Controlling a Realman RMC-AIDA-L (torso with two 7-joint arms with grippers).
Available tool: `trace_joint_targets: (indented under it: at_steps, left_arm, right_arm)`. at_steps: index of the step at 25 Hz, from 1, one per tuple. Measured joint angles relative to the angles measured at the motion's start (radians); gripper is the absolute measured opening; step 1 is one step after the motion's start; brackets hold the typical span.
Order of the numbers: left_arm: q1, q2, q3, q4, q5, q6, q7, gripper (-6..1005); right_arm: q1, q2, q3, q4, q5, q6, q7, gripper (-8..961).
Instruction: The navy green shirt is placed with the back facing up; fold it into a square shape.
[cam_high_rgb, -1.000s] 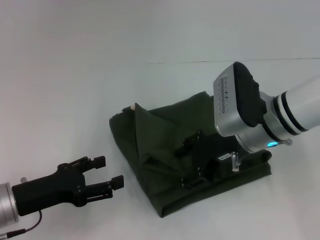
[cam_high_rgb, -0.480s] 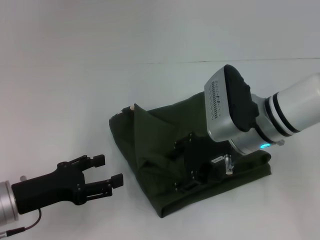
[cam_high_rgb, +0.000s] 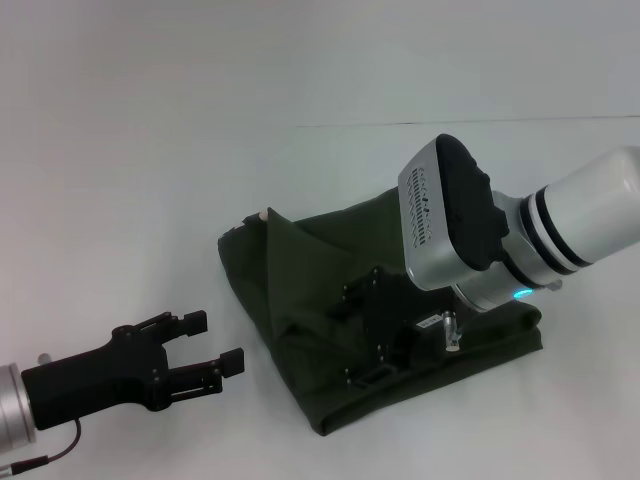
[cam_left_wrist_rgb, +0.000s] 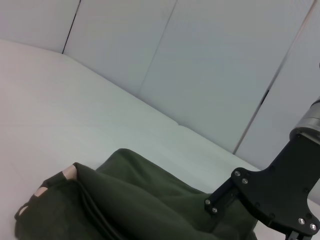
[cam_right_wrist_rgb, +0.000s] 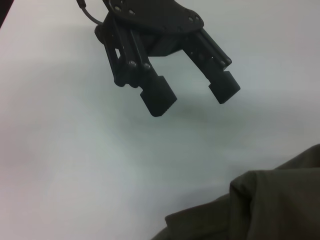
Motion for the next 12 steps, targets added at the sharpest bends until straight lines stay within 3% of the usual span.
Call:
trace_joint_targets:
  at_steps: [12]
  left_arm:
    - [0.000, 0.000, 0.000, 0.000, 0.000, -0.002, -0.004, 909]
  right_arm:
    - [-0.008, 0.000, -0.040, -0.009, 0.000, 0.036, -0.003, 779]
